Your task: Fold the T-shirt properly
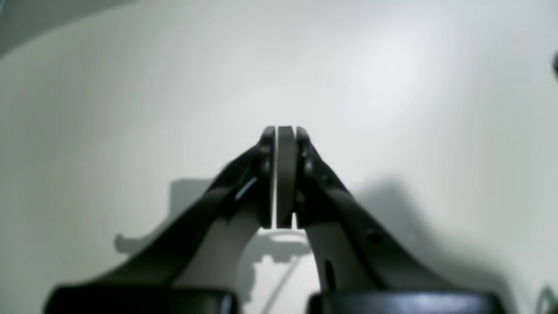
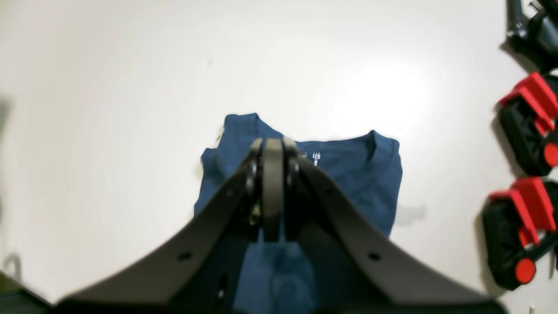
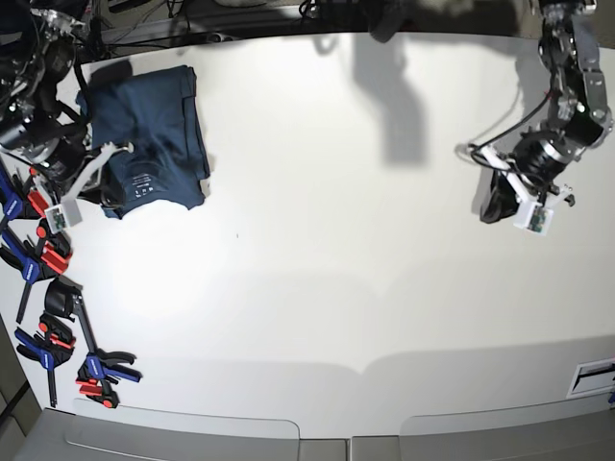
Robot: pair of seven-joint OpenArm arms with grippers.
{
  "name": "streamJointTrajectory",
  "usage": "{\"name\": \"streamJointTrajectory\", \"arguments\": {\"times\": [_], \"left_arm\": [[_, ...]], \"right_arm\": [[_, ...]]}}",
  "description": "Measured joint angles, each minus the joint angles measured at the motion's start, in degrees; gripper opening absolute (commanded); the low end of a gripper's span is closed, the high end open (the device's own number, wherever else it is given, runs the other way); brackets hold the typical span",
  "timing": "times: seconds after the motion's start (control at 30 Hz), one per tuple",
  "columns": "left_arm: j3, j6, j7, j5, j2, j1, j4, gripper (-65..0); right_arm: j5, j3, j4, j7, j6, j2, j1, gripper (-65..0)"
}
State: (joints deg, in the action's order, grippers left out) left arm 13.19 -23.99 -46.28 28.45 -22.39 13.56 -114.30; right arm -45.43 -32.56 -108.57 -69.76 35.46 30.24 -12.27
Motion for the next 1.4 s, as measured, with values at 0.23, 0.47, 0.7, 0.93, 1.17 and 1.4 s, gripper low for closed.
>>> {"name": "streamJointTrajectory", "arguments": {"times": [0.23, 0.47, 0.7, 0.93, 1.17, 1.4], "left_arm": [[0.0, -0.11, -0.48, -1.95, -0.07, 14.25, -13.2, -65.0], [0.04, 4.07, -0.26, -10.95, -0.17, 29.49, -19.8, -65.0], [0.11, 4.28, -0.13, -20.46, 0.04, 42.77, -19.8, -65.0], [0.11, 4.31, -7.1, -21.05, -0.15, 53.46, -19.8, -65.0], [0.11, 4.28, -7.76, -15.17, 0.02, 60.22, -15.43, -65.0], [0.0, 4.46, -2.47, -9.16, -0.09, 60.19, 5.9, -65.0]], "right_arm": [[-8.74, -9.4, -5.73, -2.29, 0.17, -0.74, -10.16, -65.0], [-17.77, -13.68, -11.23, -9.57, 2.29, -5.03, -18.34, -65.0], [-19.37, -13.57, -11.87, -11.15, 3.17, -6.64, -24.3, -65.0], [-19.45, -13.57, -11.89, -10.84, 3.17, -6.6, -34.71, -65.0], [-19.5, -13.42, -11.89, -10.75, 3.37, -6.47, -47.76, -65.0], [-19.74, -10.64, -9.94, -10.23, 3.39, -6.27, -55.39, -65.0]]}}
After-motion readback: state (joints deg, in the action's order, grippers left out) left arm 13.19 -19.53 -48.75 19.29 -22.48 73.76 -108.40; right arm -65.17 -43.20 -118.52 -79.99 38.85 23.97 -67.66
